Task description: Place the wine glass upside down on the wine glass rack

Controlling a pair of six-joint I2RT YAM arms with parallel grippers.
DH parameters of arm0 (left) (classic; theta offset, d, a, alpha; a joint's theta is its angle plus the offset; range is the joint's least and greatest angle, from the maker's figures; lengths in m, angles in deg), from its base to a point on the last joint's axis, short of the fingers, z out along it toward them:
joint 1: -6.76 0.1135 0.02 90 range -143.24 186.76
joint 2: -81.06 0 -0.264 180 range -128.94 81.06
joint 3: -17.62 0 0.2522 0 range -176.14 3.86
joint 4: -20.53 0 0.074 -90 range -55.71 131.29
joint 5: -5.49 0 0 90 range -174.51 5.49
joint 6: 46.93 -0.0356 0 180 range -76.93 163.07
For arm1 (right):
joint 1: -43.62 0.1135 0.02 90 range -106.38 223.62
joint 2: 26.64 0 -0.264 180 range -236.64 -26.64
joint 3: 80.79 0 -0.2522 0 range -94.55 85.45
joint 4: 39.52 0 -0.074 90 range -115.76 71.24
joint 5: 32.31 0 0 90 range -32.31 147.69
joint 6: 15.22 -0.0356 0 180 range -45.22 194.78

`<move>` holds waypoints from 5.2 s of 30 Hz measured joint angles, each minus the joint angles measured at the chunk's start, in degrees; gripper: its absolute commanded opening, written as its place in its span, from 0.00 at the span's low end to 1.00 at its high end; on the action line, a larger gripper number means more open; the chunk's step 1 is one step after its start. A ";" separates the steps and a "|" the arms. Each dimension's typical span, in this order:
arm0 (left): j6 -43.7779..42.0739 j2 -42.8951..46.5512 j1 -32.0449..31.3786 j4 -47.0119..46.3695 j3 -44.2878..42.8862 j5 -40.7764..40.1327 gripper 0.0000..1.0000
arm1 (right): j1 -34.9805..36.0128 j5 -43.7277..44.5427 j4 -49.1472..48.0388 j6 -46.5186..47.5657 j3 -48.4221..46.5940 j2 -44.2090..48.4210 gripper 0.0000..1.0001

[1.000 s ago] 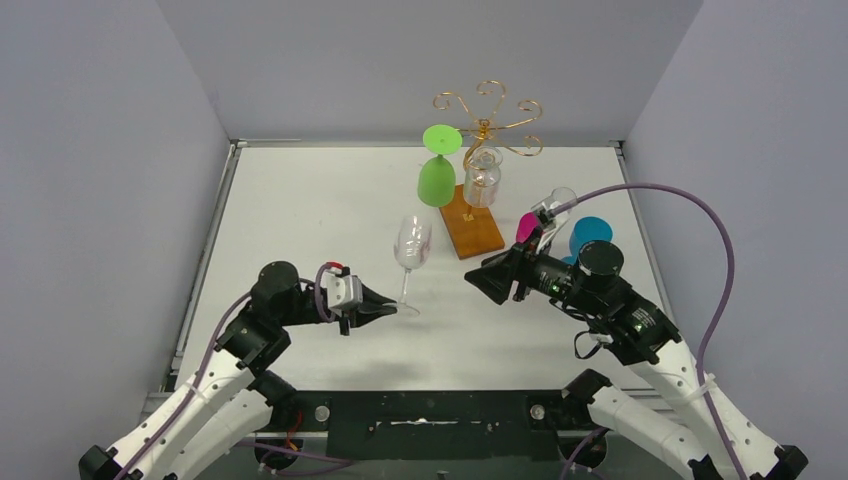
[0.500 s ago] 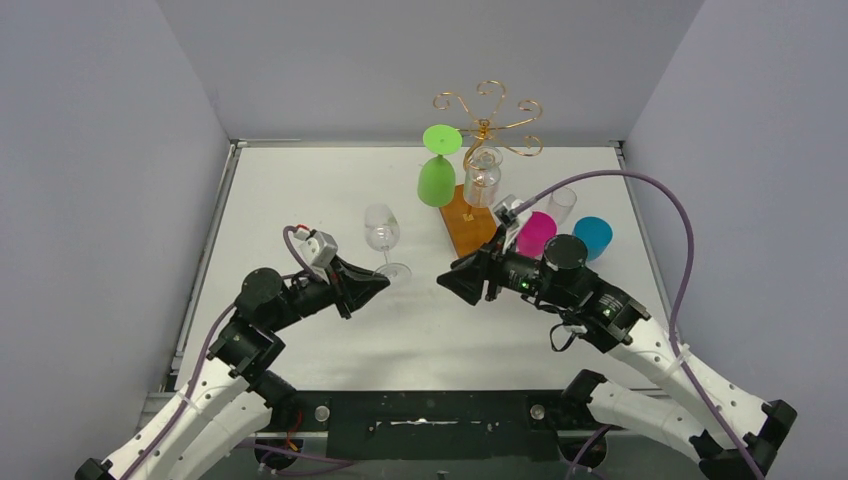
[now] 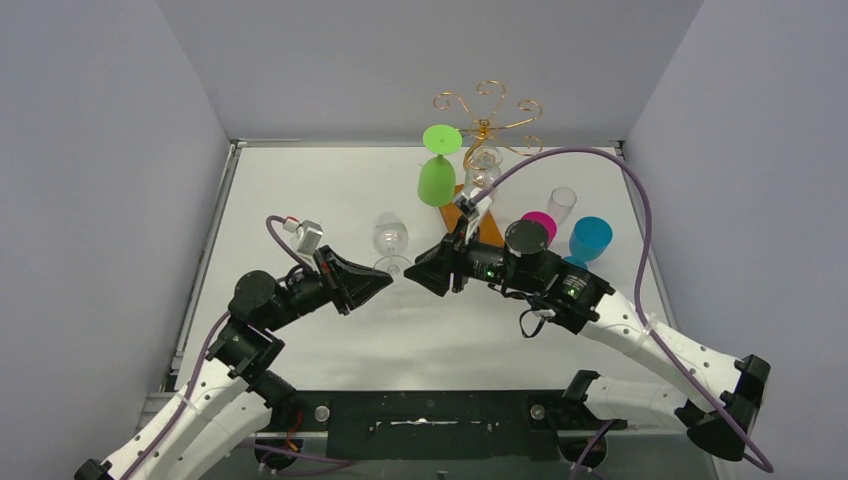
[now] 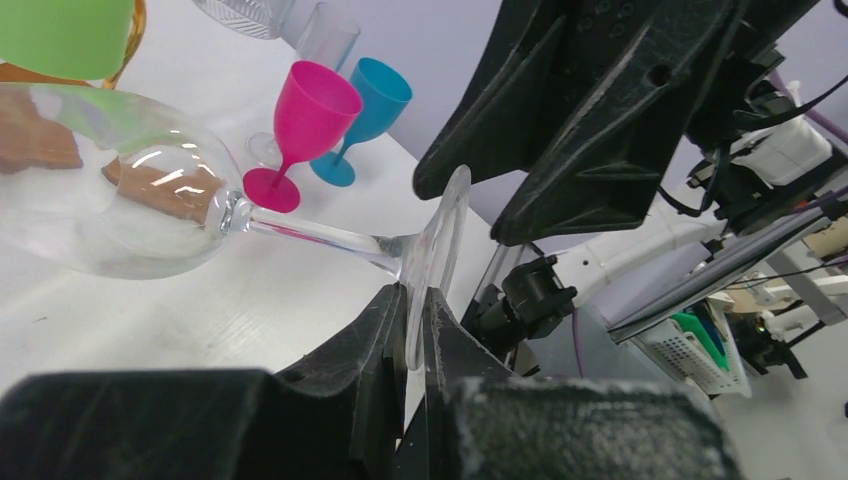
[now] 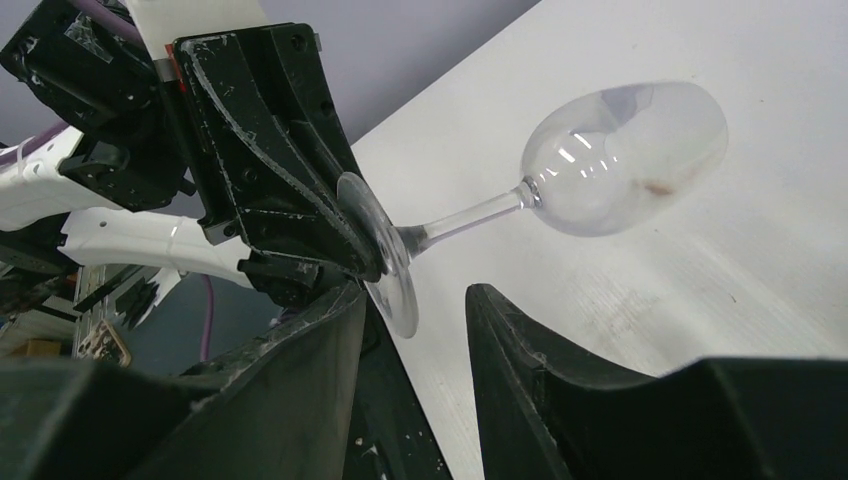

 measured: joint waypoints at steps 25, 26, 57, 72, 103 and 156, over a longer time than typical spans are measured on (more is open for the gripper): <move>0.83 4.35 0.07 -0.92 -0.83 -2.45 0.69 | 0.98 -4.37 -4.20 -3.43 -3.82 -5.31 0.00; 0.15 5.16 0.07 -0.17 -1.22 -3.28 0.78 | 0.98 -4.81 -4.33 -3.48 -4.66 -5.97 0.00; -21.44 15.78 0.07 16.65 1.20 -20.76 0.85 | -25.81 -19.41 -14.53 -6.75 -48.96 -36.92 0.00; -24.65 14.45 0.07 17.35 1.46 -20.76 0.85 | -34.21 -13.84 -21.03 -17.44 -52.50 -44.54 0.00; -26.77 18.12 0.07 17.38 1.53 -22.08 0.85 | -37.73 -3.52 -22.12 -29.40 -42.03 -46.36 0.00; -27.32 19.78 0.07 17.84 2.05 -24.22 0.85 | -39.58 4.11 -9.27 -28.92 -42.73 -44.78 0.00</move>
